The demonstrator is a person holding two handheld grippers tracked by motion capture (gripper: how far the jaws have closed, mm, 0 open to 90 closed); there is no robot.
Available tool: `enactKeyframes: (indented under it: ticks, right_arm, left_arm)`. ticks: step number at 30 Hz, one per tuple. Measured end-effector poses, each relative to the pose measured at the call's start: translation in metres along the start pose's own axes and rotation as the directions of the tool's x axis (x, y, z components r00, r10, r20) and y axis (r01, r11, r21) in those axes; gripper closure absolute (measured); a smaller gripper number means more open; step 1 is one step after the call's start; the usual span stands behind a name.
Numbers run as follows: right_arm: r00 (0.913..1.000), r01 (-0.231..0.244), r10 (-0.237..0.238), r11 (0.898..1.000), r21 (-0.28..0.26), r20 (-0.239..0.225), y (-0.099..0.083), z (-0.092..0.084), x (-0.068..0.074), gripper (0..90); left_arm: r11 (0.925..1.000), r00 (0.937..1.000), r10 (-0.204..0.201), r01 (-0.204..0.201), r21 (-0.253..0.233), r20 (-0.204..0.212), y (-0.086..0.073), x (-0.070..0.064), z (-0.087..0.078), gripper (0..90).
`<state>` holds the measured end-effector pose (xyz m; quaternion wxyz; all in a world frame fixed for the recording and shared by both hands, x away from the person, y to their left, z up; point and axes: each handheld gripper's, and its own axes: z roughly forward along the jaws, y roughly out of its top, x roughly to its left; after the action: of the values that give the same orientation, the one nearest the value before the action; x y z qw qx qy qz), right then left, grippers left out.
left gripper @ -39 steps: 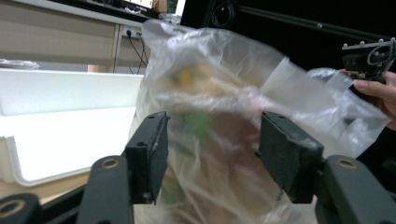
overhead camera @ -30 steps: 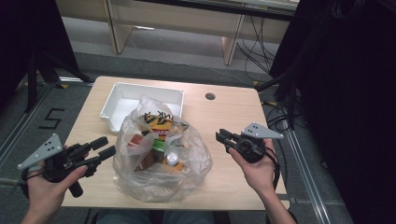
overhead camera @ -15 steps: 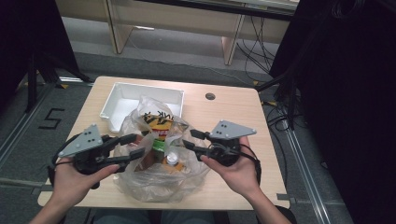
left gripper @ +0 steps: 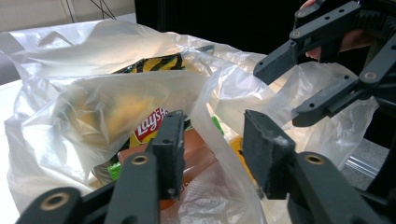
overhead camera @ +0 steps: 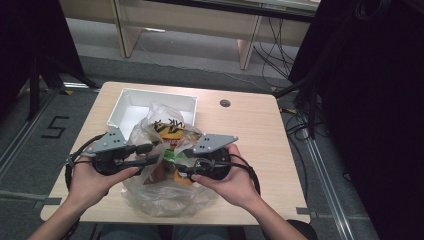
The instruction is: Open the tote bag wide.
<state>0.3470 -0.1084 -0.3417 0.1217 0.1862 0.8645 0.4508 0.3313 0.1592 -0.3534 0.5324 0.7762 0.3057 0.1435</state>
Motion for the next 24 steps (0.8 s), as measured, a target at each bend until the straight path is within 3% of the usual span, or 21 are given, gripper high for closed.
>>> enactKeyframes:
  ticks: [3,4,5,9,12,17,23,24]
  right_arm:
    - [0.9998,-0.017,0.017,0.999,0.032,-0.011,0.000,0.001,0.004,51.7]
    - [0.9999,0.011,-0.011,0.999,0.038,-0.011,0.001,0.002,0.004,51.8]
    - [0.9998,-0.004,0.005,0.998,0.064,-0.020,0.000,0.002,0.005,53.3]
    - [0.9998,0.004,-0.001,0.995,0.099,-0.021,0.001,0.004,0.004,75.0]
    - [0.9995,-0.007,0.009,0.997,0.083,-0.029,0.001,0.003,0.004,90.0]
    - [0.9999,-0.002,0.001,1.000,0.015,0.010,0.004,-0.006,-0.003,90.0]
    - [0.9933,-0.034,0.040,0.998,-0.058,0.109,0.002,-0.023,-0.015,90.0]
    - [0.9887,-0.050,0.059,0.996,-0.074,0.137,0.001,-0.024,-0.016,90.0]
  left_arm:
    - [0.9999,1.0000,0.002,-0.002,0.013,0.001,0.000,0.000,0.001,63.0]
    - [0.9999,1.0000,0.002,-0.002,0.017,-0.003,0.000,0.000,0.001,64.2]
    - [0.9998,1.0000,0.001,-0.001,0.020,-0.007,0.000,0.000,0.001,65.6]
    - [0.9996,1.0000,0.001,-0.001,0.030,-0.009,0.000,0.001,0.000,72.7]
    - [0.9997,0.9998,-0.005,0.005,0.022,-0.018,0.000,0.002,-0.001,80.1]
    - [0.9972,0.9980,-0.059,0.058,-0.047,-0.020,0.001,0.008,-0.011,89.2]
    - [0.9828,0.9899,-0.134,0.127,-0.134,-0.046,-0.008,0.017,-0.027,89.4]
    - [0.9797,0.9877,-0.148,0.139,-0.144,-0.051,-0.011,0.018,-0.029,89.4]
